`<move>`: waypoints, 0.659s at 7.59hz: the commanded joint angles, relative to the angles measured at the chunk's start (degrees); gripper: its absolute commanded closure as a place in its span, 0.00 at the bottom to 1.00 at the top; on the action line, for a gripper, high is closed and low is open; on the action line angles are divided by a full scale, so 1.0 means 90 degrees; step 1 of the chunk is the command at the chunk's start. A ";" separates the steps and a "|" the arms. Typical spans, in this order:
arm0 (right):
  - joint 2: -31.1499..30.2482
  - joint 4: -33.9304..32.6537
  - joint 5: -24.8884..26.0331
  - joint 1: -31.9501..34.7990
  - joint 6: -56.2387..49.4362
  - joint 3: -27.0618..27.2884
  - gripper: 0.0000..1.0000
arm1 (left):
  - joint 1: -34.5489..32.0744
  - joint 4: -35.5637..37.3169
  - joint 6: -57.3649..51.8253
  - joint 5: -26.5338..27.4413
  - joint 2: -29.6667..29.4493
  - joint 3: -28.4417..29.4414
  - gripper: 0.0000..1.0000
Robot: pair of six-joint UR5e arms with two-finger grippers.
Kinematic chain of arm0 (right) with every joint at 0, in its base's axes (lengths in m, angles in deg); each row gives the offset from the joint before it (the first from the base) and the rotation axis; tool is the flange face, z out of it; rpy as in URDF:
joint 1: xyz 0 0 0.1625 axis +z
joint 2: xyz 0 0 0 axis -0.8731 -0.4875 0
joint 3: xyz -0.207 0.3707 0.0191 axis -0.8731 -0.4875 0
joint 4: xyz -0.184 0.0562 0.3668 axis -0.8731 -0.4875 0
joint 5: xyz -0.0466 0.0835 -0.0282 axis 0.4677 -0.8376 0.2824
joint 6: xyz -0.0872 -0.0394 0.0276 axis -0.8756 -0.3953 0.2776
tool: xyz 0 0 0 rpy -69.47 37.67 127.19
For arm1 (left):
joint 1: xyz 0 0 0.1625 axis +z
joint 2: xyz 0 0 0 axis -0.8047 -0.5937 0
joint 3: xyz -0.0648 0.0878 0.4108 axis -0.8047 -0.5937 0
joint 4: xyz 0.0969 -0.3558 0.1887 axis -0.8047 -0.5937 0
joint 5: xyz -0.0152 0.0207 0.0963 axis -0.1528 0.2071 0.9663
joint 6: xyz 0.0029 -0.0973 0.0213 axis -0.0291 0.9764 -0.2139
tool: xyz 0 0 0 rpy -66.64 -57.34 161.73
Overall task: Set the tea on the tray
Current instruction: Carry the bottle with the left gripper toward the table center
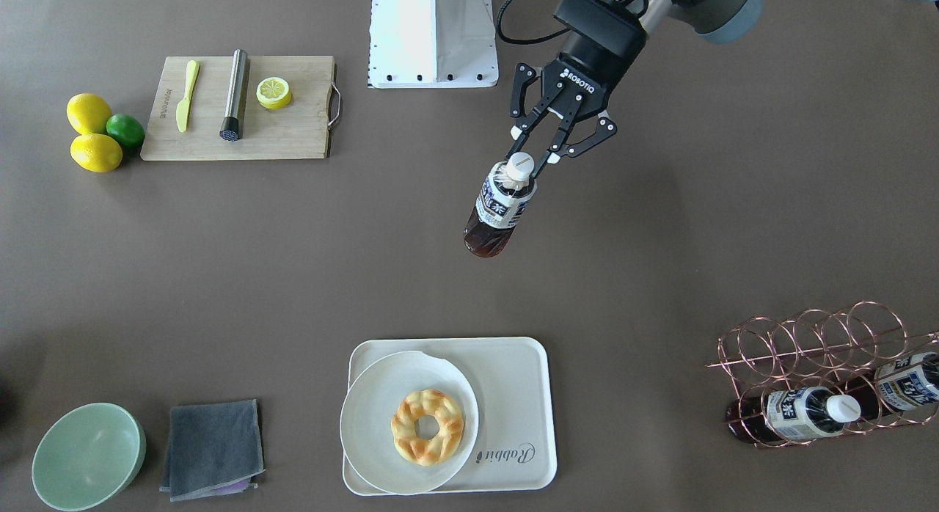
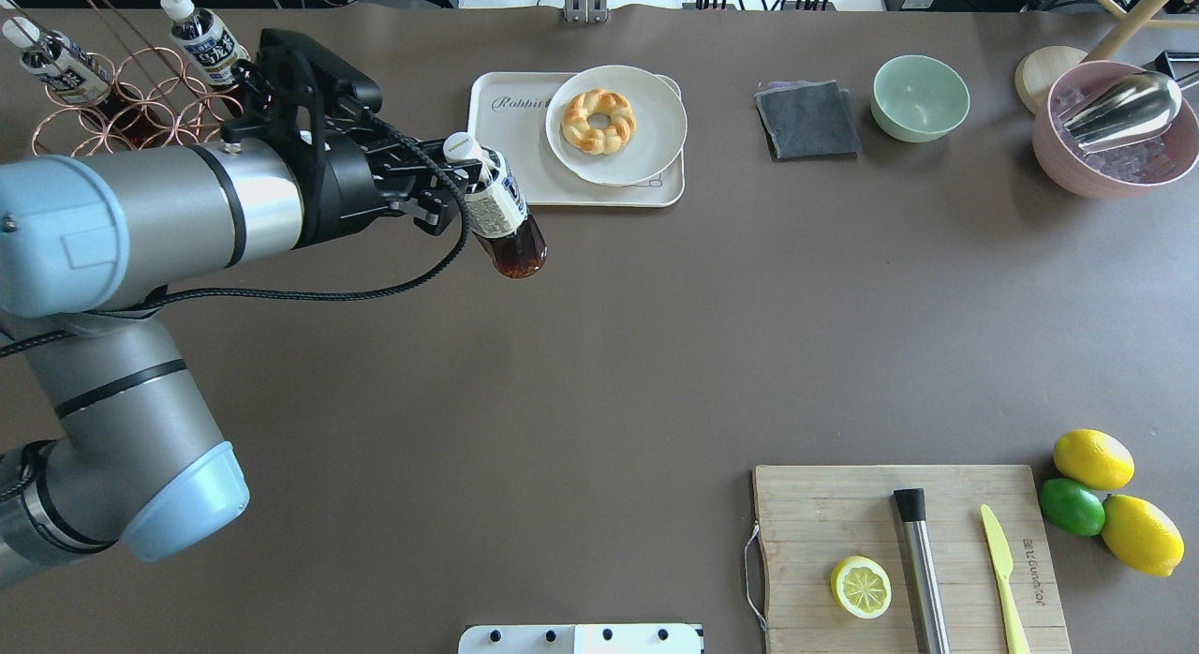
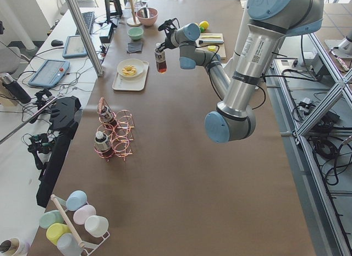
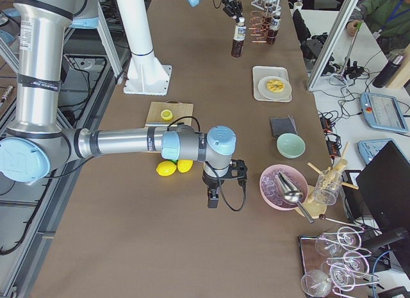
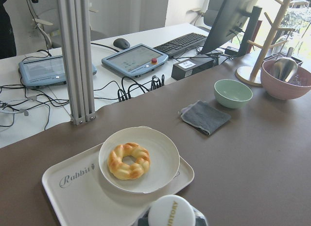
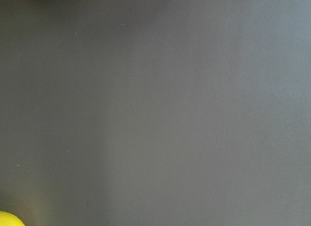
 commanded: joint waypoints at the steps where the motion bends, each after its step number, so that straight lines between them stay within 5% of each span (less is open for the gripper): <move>1: 0.0008 0.0000 -0.0031 -0.0007 0.0006 0.0009 0.00 | 0.0824 0.0928 -0.0167 0.1177 -0.0510 0.0128 1.00; 5: 0.0008 0.0000 -0.0040 -0.0006 0.0006 0.0019 0.00 | 0.1539 0.1585 -0.0451 0.1933 -0.0843 0.0244 1.00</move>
